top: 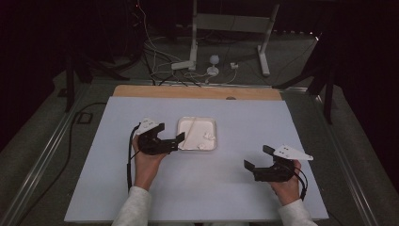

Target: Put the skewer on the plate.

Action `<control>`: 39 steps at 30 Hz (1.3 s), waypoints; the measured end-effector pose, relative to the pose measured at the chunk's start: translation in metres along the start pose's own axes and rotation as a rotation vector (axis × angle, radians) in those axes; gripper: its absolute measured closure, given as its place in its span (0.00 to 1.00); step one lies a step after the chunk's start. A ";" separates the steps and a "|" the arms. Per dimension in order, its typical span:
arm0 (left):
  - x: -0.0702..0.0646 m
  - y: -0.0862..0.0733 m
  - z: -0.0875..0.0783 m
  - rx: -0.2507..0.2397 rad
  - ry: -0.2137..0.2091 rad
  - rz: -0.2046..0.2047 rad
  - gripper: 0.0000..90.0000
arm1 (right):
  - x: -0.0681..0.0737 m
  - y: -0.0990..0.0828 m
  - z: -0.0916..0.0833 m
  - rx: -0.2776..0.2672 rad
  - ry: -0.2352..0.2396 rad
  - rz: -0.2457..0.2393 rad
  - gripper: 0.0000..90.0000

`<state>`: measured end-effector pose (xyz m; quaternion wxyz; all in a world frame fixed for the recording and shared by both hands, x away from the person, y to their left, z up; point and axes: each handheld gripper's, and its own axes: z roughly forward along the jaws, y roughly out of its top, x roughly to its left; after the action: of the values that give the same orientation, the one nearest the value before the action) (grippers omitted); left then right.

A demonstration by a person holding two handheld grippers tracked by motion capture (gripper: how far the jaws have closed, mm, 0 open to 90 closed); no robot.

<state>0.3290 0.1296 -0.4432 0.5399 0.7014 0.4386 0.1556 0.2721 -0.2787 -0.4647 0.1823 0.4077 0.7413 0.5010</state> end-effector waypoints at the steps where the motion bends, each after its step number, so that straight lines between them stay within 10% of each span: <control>1: 0.000 0.000 -0.004 -0.003 -0.003 0.007 0.02 | 0.000 0.000 0.000 -0.002 0.000 0.001 0.00; 25: 0.031 -0.042 -0.092 -0.059 0.105 0.154 0.01 | 0.000 -0.005 -0.005 -0.051 -0.004 -0.025 0.00; 39: 0.044 -0.061 -0.115 -0.104 0.168 0.128 0.01 | 0.001 -0.010 -0.009 -0.072 -0.025 -0.054 0.00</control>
<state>0.2466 0.2373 -0.4666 0.5261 0.6835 0.4276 0.2706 0.2610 -0.2845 -0.4700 0.2195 0.3869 0.7311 0.5173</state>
